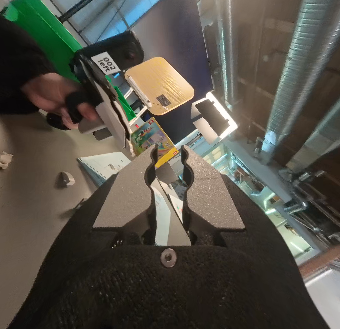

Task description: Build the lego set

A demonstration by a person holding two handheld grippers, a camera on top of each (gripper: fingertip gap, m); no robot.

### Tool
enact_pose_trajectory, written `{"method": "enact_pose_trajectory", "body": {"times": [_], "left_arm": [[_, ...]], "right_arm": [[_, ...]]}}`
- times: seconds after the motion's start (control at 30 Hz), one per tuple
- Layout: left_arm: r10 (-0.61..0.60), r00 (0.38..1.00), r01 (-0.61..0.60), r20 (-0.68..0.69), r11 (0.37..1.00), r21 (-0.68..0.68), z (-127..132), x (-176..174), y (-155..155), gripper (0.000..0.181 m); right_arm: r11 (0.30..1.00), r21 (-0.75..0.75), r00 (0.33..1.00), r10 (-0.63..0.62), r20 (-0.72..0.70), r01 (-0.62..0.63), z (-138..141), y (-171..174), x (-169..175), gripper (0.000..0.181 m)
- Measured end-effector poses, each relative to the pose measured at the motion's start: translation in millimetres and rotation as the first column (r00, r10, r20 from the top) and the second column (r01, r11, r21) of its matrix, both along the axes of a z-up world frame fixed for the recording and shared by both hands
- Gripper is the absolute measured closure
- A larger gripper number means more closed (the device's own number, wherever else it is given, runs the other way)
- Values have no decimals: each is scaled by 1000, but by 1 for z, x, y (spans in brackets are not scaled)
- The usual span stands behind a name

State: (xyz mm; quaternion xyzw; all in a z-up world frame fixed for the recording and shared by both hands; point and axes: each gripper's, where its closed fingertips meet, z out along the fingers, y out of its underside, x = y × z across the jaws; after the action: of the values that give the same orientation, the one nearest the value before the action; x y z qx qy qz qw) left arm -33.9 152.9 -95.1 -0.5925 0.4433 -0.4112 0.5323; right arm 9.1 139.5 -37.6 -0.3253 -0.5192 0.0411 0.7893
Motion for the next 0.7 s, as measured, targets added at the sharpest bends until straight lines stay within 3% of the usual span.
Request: {"method": "enact_pose_trajectory", "body": {"times": [0.23, 0.7], "left_arm": [[-13, 999, 14, -40, 999, 46, -6, 6, -6, 174], [-16, 999, 18, -34, 999, 42, -6, 8, -6, 174]], "right_arm": [[991, 100, 994, -78, -74, 85, 14, 2, 11, 159], [999, -22, 998, -36, -42, 35, -13, 12, 5, 160]]}}
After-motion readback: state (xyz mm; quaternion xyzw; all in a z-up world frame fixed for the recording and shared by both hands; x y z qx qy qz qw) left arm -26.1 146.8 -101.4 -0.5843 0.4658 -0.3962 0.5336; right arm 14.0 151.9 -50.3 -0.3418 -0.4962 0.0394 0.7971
